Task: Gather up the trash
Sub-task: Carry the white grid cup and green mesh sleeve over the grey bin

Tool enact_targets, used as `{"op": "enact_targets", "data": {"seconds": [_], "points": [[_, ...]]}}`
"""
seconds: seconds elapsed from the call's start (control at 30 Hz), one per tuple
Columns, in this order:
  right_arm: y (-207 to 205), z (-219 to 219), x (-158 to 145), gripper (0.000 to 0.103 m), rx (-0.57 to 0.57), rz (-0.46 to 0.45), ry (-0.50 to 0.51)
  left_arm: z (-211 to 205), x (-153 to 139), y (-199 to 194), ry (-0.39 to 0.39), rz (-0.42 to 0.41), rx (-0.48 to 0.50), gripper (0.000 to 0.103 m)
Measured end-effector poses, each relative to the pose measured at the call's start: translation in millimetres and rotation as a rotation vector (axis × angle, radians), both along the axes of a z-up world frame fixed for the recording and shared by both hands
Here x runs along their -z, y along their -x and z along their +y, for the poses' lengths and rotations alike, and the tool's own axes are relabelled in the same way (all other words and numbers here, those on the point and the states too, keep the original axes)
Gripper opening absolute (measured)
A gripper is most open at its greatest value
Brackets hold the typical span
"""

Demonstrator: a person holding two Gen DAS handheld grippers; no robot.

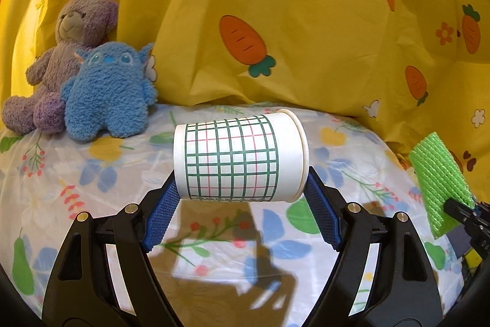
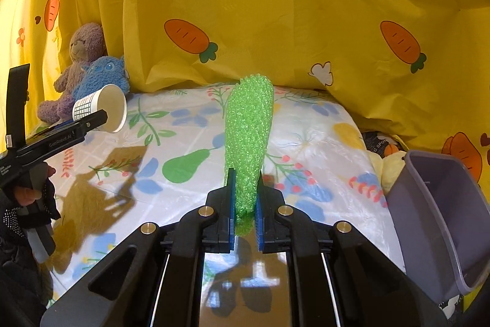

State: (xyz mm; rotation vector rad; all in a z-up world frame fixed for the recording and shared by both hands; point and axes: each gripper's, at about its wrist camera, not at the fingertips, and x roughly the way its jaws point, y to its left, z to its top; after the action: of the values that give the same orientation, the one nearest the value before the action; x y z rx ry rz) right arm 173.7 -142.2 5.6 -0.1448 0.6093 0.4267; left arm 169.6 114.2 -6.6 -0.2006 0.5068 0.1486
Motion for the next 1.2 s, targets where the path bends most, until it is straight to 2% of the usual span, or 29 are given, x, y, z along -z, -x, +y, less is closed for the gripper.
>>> {"op": "enact_targets", "data": {"seconds": [0.3,0.6,0.9,1.2], "points": [[17.6,-43.5,-11.5,0.011,0.048,-0.032,-0.046,-90.7,-23.0,15.6,-0.036,-0.042,0.152,0.078],[29.1,-105.3,-27.0,0.011,0.157,-0.068,-0.11,-171.8,-39.6,12.6,-0.069,-0.067,0.299,0.078],[28.0,-192.3,-34.9,0.011,0.378,-0.1,-0.167,-263.3,-57.2,-2.8,-0.038,-0.103,0.509,0.078],[21.0,-232.8,-24.9,0.011,0.482,-0.092,-0.161,-322.8,-49.9,-27.0,0.009,-0.085,0.639,0.078]]}}
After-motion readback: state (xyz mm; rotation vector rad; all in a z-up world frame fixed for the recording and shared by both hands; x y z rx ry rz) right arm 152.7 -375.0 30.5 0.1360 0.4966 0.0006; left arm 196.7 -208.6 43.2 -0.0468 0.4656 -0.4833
